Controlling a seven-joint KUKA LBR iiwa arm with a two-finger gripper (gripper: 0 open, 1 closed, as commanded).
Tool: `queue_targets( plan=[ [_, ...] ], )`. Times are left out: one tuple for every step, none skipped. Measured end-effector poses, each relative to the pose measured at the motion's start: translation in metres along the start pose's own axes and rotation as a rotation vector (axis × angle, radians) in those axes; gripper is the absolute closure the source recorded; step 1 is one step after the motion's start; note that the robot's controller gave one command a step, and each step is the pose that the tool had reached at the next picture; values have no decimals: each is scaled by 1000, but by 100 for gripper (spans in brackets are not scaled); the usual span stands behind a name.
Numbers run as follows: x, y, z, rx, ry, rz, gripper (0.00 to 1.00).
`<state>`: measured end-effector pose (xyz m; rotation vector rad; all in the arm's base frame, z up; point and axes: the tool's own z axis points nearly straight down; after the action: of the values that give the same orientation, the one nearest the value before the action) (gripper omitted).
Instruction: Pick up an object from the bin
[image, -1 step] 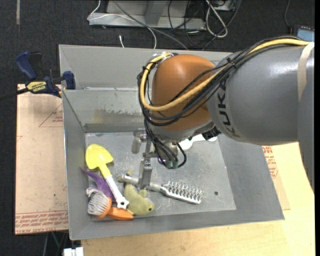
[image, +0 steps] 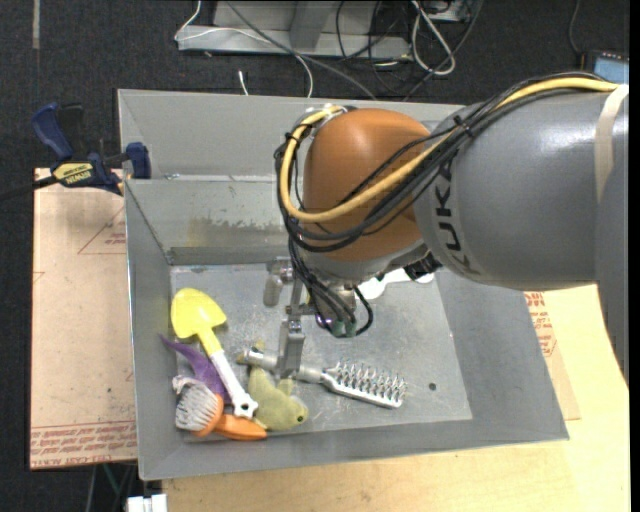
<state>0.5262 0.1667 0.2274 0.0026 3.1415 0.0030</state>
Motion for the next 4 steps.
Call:
queue_targets(
  plan=[
    [13,49,68,0,4,-32,0],
    [-4,74,76,-4,-13,-31,0],
    [13,61,118,-1,-2,-270,0],
    [7,69,127,-1,-9,-276,0]
  ],
)
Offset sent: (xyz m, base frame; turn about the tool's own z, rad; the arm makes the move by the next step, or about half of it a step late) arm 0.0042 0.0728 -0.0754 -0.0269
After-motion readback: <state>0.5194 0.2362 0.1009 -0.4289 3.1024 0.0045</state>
